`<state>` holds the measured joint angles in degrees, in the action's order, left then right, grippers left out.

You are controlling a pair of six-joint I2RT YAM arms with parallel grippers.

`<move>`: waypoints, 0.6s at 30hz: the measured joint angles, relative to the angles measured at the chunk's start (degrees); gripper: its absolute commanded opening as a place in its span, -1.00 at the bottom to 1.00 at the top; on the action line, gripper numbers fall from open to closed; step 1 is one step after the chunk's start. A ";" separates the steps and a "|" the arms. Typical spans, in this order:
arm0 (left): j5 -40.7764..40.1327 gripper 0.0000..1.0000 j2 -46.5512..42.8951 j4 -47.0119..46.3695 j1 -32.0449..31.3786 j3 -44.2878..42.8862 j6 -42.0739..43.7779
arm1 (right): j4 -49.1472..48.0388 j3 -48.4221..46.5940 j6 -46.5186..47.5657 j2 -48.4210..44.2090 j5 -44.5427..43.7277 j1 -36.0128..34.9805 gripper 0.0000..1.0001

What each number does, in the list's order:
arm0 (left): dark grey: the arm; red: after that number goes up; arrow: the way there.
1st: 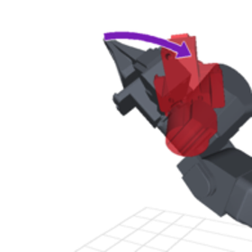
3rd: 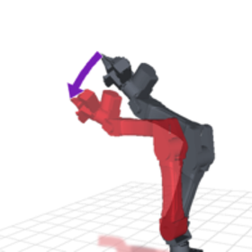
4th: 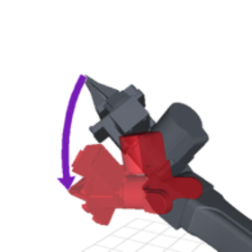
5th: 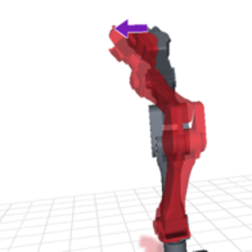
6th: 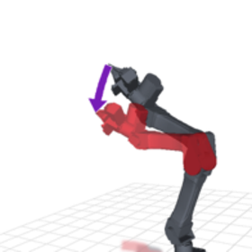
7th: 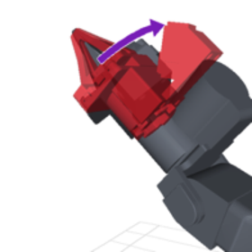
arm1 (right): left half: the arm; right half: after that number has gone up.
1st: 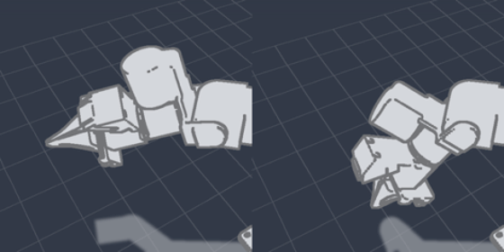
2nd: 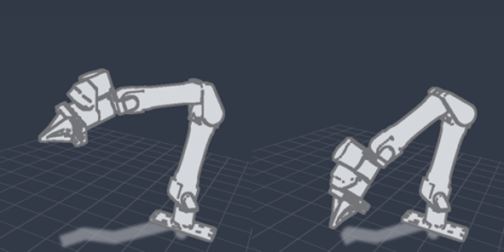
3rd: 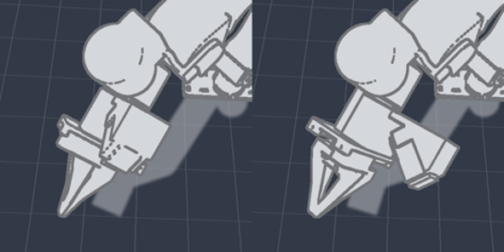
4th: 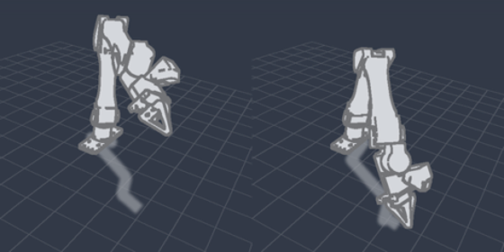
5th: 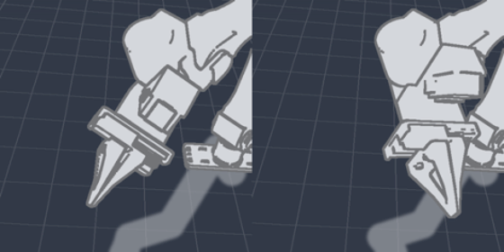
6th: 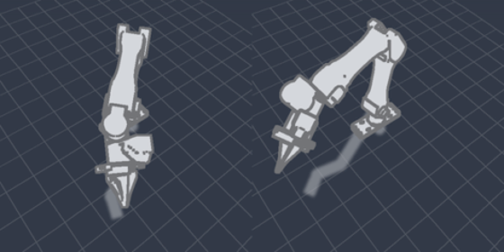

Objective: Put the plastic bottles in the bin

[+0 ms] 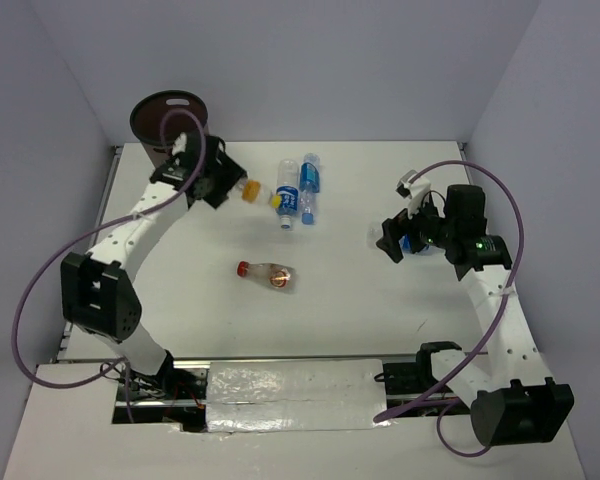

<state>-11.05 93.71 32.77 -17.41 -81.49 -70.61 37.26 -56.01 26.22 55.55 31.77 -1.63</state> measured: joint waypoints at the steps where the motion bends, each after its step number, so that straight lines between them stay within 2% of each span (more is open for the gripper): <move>1: 0.98 -0.96 -0.81 -1.14 0.94 -3.04 2.12 | -0.02 0.00 0.00 0.24 0.24 0.00 0.99; 4: 4.02 -0.95 -2.08 -4.61 6.36 -11.96 7.65 | -0.22 0.00 0.00 1.38 0.85 0.00 0.99; 7: 6.80 -0.93 -1.77 -8.24 14.25 -18.32 9.38 | -0.48 -0.02 0.00 2.43 1.64 0.00 0.99; 11: 9.49 -0.90 0.37 -13.86 24.35 -21.29 8.22 | -0.61 -0.26 0.00 2.99 2.19 0.00 0.99; 13: 10.38 -0.86 2.16 -15.85 26.99 -21.31 6.86 | -0.85 -0.39 0.02 3.02 2.45 0.00 0.99; 16: 11.28 -0.67 6.97 -17.16 28.94 -22.67 5.20 | -1.07 -0.68 0.02 3.04 2.64 0.00 0.99; 17: 11.32 -0.47 8.48 -17.07 29.09 -23.50 4.74 | -1.25 -0.68 0.02 3.04 2.67 0.00 0.99; 18: 11.30 -0.34 10.38 -16.92 29.18 -24.48 4.59 | -1.31 -0.68 0.02 3.04 2.73 0.00 0.99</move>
<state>0.25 104.09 15.86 11.77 -105.97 -66.02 35.94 -56.69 26.24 58.59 34.50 -1.63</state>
